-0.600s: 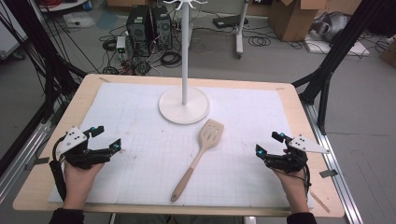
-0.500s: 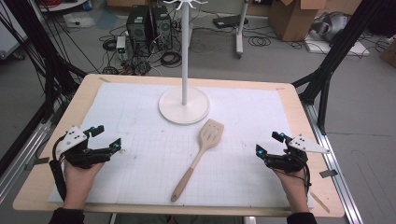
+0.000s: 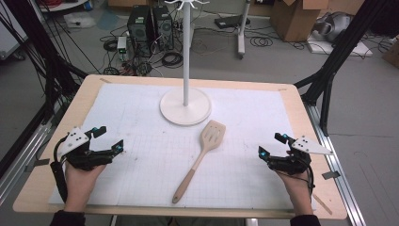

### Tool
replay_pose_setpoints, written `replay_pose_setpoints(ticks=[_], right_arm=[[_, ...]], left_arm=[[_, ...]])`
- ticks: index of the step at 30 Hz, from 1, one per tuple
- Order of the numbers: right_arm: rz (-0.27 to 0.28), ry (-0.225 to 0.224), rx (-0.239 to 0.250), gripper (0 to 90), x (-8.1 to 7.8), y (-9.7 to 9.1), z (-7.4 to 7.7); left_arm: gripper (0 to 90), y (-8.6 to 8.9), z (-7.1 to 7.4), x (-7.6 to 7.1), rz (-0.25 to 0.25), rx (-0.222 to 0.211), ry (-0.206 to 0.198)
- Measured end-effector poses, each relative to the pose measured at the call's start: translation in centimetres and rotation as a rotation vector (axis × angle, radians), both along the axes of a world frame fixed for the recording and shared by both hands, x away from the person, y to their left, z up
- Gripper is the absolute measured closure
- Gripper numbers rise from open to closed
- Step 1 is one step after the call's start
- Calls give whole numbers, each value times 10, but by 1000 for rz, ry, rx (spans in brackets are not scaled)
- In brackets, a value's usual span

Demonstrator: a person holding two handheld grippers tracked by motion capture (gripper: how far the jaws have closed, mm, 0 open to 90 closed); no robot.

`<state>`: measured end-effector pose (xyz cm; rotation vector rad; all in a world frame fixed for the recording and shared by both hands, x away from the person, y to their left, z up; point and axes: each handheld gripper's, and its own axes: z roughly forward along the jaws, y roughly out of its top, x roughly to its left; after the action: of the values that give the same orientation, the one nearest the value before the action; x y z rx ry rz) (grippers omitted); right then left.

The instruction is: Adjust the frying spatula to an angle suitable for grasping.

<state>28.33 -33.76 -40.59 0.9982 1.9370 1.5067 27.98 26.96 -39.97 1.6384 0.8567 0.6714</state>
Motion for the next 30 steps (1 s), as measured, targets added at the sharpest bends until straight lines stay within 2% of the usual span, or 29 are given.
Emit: replay_pose_setpoints(ticks=[6,14,17,24,30], right_arm=[[-5,3,-7,114,1,0,0],[-7,16,-10,114,1,-1,-1],[-9,22,-8,114,2,-1,-1],[-13,26,-11,114,2,-2,-2],[-19,43,-1,114,2,-3,-2]], left_arm=[[157,-3,4,-2,-2,6,-8],[159,-12,8,-4,-5,0,4],[158,-17,12,-5,-5,11,0],[158,-36,20,-9,-9,8,24],[155,-60,24,-11,-35,0,49]])
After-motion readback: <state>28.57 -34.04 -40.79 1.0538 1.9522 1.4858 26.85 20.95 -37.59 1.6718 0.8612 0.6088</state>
